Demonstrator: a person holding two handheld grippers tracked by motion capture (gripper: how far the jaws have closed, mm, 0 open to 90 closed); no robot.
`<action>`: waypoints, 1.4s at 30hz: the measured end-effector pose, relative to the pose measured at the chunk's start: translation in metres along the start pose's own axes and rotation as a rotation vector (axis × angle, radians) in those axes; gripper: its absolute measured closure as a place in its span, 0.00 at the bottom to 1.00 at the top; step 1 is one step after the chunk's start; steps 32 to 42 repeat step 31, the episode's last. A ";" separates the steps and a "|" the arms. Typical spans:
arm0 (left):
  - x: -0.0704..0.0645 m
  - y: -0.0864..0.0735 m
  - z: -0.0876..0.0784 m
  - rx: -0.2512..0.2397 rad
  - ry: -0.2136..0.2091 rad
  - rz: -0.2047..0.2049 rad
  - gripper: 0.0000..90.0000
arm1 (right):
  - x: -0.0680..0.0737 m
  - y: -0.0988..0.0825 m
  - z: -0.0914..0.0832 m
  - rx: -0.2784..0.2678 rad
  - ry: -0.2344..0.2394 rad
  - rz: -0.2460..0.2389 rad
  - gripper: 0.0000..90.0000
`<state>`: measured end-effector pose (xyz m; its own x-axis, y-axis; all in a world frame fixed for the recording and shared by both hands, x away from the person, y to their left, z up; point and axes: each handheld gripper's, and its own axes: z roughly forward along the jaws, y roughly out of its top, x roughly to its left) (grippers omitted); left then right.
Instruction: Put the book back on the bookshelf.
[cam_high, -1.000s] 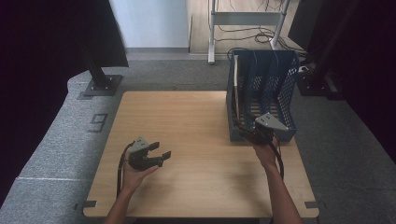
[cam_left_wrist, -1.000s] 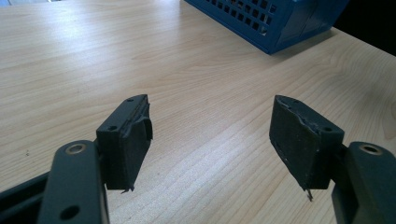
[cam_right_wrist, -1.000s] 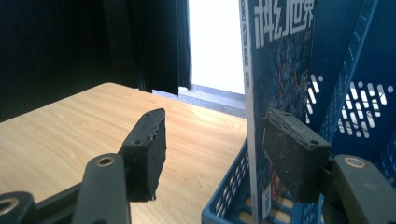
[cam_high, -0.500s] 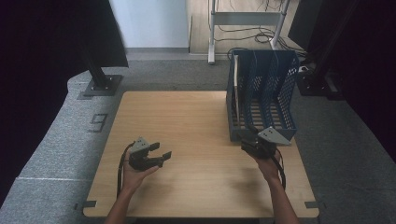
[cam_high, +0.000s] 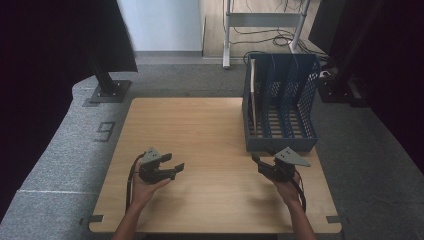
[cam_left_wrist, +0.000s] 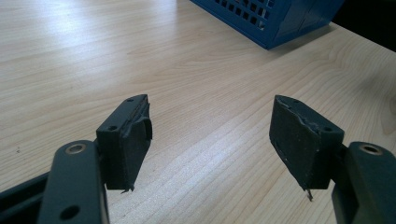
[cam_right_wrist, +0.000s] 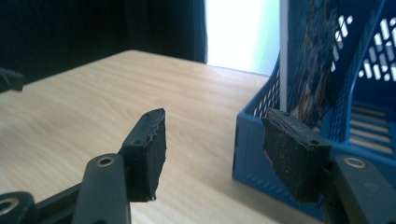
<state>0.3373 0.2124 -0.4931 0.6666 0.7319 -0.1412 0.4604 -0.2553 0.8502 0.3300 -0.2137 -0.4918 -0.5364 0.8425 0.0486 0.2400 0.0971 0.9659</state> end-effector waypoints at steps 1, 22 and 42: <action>-0.001 0.000 0.001 0.002 -0.001 0.001 0.33 | 0.000 -0.002 0.000 0.012 0.000 0.000 0.43; -0.004 -0.001 0.003 0.017 -0.010 0.013 0.33 | -0.002 -0.040 0.000 0.138 0.002 0.027 0.43; -0.005 -0.001 0.004 0.019 -0.011 0.014 0.33 | -0.001 -0.042 0.002 0.153 0.000 0.023 0.43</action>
